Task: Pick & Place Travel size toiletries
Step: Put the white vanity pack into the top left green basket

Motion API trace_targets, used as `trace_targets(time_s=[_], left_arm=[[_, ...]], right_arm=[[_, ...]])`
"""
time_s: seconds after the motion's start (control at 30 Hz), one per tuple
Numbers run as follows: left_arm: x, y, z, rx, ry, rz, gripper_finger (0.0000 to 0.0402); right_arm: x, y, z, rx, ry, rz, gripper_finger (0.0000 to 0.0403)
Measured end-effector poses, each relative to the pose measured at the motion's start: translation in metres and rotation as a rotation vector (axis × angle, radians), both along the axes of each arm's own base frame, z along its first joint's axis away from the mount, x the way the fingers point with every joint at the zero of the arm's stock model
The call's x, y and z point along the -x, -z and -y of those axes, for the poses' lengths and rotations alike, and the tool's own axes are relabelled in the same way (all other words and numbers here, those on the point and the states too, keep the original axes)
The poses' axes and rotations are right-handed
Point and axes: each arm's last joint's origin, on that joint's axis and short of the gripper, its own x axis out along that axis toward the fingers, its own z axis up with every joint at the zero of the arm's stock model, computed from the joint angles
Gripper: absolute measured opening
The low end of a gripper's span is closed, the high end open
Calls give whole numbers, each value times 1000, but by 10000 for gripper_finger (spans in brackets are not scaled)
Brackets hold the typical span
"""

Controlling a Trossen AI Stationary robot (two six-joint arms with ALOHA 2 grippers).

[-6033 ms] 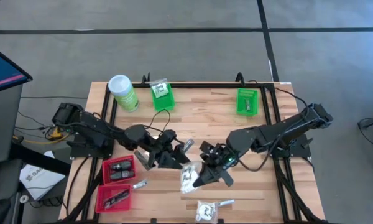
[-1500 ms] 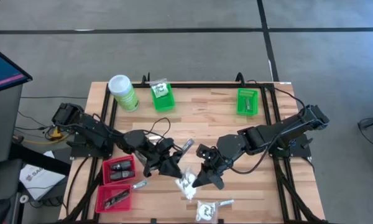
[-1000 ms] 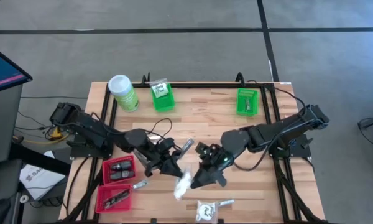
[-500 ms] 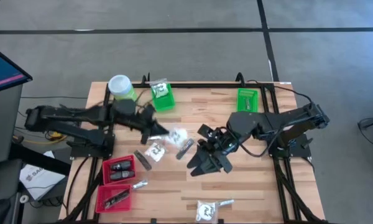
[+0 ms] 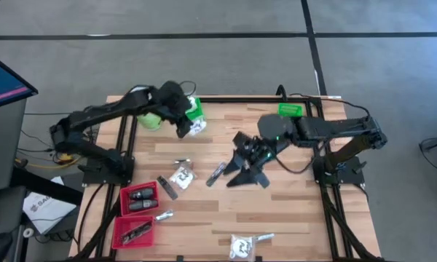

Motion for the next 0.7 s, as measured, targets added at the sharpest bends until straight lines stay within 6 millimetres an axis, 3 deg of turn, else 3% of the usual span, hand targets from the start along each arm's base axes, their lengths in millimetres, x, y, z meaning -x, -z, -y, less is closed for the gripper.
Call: trace_targets(time_s=[0.23,0.37,0.53,0.7], left_arm=[[-13,17,-55,1,-25,-129,0],[-15,27,-75,18,-48,-167,0],[-8,32,-87,23,-57,-234,0],[1,35,-99,-14,-61,-272,0]], right_arm=[[34,-37,47,93,115,211,260],[49,-51,69,108,200,288,260],[58,-57,83,125,253,308,260],[50,-51,89,142,270,293,260]])
